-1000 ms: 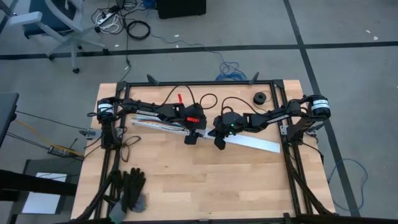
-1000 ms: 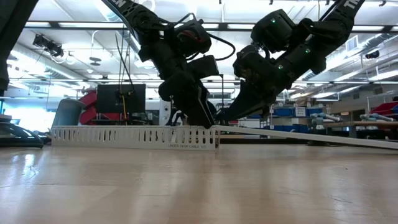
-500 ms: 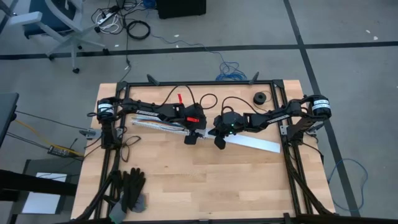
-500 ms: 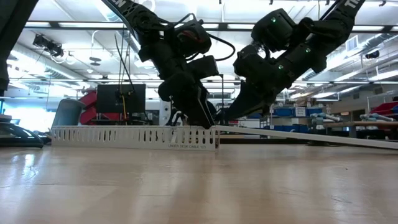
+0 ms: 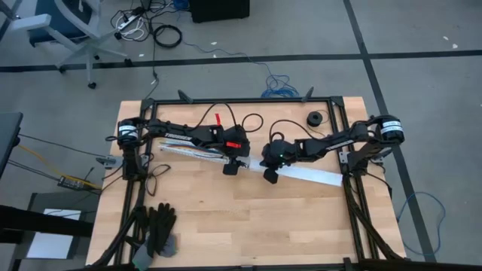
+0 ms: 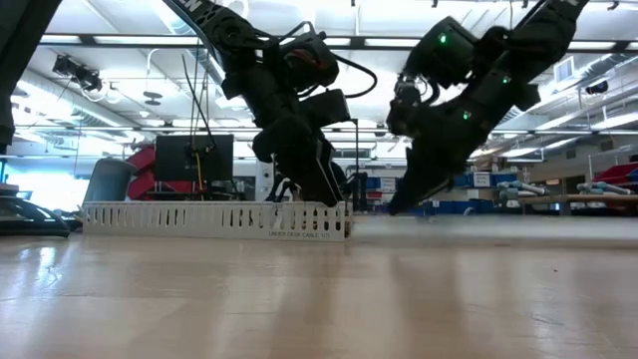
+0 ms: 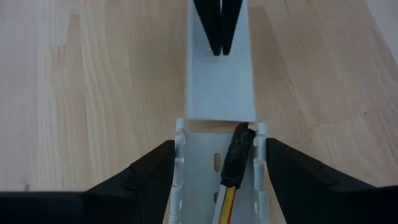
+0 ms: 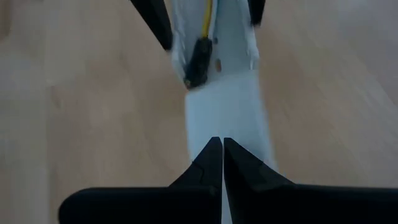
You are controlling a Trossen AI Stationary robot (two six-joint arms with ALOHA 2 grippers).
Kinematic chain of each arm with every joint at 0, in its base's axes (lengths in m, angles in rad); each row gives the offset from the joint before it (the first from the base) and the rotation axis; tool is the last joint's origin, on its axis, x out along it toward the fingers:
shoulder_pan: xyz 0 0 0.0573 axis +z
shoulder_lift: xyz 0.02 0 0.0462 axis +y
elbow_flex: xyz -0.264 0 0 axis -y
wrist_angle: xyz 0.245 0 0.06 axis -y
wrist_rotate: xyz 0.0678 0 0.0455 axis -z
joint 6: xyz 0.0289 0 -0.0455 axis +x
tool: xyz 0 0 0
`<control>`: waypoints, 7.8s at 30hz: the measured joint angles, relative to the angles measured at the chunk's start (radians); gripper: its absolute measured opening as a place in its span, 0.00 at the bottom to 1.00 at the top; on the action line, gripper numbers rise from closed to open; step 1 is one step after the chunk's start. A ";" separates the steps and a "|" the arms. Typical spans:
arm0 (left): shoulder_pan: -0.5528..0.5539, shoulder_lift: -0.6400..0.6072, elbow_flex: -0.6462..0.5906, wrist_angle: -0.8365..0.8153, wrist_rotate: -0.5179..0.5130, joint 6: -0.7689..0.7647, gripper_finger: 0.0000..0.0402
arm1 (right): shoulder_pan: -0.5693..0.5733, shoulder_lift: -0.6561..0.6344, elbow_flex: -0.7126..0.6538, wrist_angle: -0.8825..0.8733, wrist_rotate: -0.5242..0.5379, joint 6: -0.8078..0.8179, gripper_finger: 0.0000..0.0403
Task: Ziptie cables
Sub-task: Close the white cable duct
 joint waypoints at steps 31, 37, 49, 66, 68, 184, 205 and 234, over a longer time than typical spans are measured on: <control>0.000 0.000 0.000 0.000 0.000 -0.042 0.56 | -0.002 -0.064 0.000 -0.188 -0.028 0.046 0.19; 0.000 0.000 0.000 0.001 0.000 -0.042 0.56 | -0.002 -0.064 0.000 -0.187 0.000 -0.028 0.40; -0.002 0.000 0.000 0.018 -0.001 -0.051 0.56 | 0.009 -0.045 0.000 -0.155 -0.002 -0.100 0.66; -0.005 0.000 0.000 0.028 -0.001 -0.052 0.56 | 0.022 0.054 0.002 -0.145 0.021 -0.123 0.56; -0.006 0.000 0.000 0.029 -0.001 -0.078 0.56 | 0.022 0.054 0.002 -0.150 0.018 -0.120 0.52; -0.235 0.510 0.472 0.364 0.024 -0.543 0.55 | 0.237 -1.063 -0.465 -0.439 0.205 0.199 0.05; -0.394 0.348 0.468 -0.426 -0.279 -0.675 0.55 | 0.237 -1.063 -0.464 -0.435 0.094 0.155 0.05; -0.545 -0.295 -0.384 0.208 -0.479 -0.893 0.43 | 0.187 -0.876 -0.422 -0.106 0.089 0.166 0.03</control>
